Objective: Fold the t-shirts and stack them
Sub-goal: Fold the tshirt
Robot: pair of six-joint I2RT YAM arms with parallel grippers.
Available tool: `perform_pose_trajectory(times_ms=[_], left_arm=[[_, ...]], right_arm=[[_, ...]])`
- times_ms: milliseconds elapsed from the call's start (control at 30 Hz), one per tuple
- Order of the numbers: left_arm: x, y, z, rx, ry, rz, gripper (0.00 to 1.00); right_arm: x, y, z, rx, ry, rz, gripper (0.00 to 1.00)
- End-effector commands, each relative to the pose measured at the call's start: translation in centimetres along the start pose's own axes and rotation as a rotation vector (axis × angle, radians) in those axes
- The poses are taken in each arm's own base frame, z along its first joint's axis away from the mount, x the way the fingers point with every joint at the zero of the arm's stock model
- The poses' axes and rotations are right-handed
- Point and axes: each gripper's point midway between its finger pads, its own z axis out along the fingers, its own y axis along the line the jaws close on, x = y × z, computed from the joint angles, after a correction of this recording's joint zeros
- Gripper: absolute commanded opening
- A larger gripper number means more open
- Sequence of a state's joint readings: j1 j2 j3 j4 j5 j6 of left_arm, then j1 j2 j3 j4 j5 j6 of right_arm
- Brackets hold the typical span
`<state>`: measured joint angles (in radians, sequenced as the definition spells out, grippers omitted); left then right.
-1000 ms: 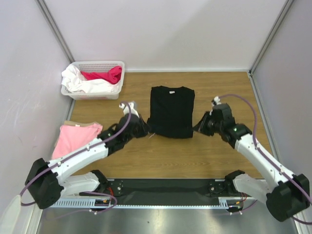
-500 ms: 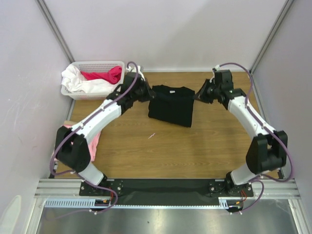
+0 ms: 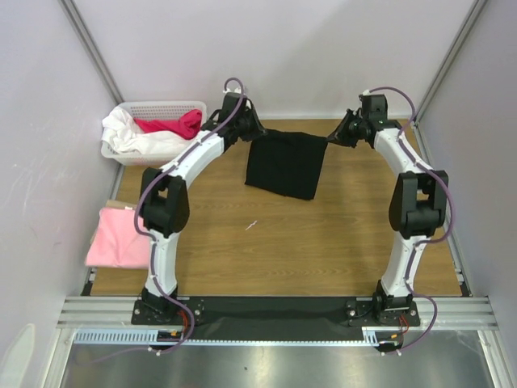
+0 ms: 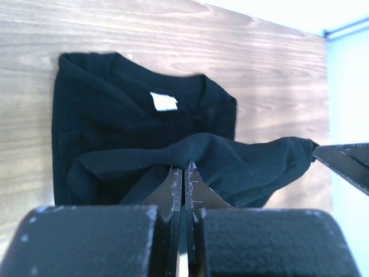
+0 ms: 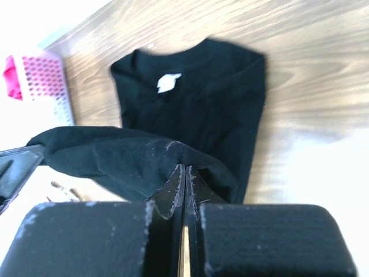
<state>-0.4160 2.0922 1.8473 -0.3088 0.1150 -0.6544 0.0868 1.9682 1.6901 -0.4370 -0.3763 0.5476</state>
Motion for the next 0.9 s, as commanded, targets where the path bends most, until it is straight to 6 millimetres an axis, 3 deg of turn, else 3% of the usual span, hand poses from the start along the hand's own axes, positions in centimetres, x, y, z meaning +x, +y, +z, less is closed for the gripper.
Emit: perform_pose_trajectory(times_ms=[0,67,100,133,267,333,500,567,667,767,800,867], left_arm=[[-4.5,-0.9,0.2,-0.012,-0.099,-0.007,0.0],[-3.8,0.8,2.4,-0.053,-0.087,-0.023,0.0],[-4.3,1.2,2.8,-0.068,-0.104,-0.04,0.0],[-3.6,2.4,4.0,-0.099,-0.093,-0.056,0.0],[-3.6,4.6,4.6,-0.186,-0.126,-0.117,0.0],[-2.6,5.7,5.2,-0.198,-0.116,-0.137,0.0],[-0.9,8.9,7.2,-0.236,-0.089,-0.243,0.0],[-0.7,9.3,7.5,-0.239,-0.088,-0.26,0.0],[-1.5,8.8,7.4,-0.213,-0.113,-0.256,0.02],[-3.0,8.8,7.1,-0.214,-0.16,-0.229,0.17],[-3.6,8.8,6.9,-0.211,-0.17,-0.227,0.38],[-4.3,8.9,6.4,-0.213,-0.172,-0.216,0.6]], right_arm=[[-2.5,0.4,0.7,-0.027,-0.033,-0.05,0.0],[-2.6,-0.5,1.6,-0.025,-0.016,-0.044,0.0],[-2.2,-1.6,2.9,-0.019,0.008,-0.035,0.0],[-3.0,-1.3,3.1,-0.033,-0.005,-0.044,0.0],[-3.4,-2.2,5.5,-0.052,0.034,-0.069,0.0],[-2.8,-3.2,6.9,-0.046,0.063,-0.063,0.0],[-3.6,-3.7,9.3,-0.068,0.07,-0.061,0.0],[-3.1,-3.7,10.2,-0.111,0.103,-0.051,0.05],[-4.4,-1.6,10.0,-0.2,0.08,-0.087,0.21],[-6.2,0.1,9.2,-0.25,0.026,-0.13,0.46],[-6.7,0.4,8.9,-0.254,0.013,-0.138,0.62],[-8.0,1.2,7.9,-0.268,-0.015,-0.154,0.64]])
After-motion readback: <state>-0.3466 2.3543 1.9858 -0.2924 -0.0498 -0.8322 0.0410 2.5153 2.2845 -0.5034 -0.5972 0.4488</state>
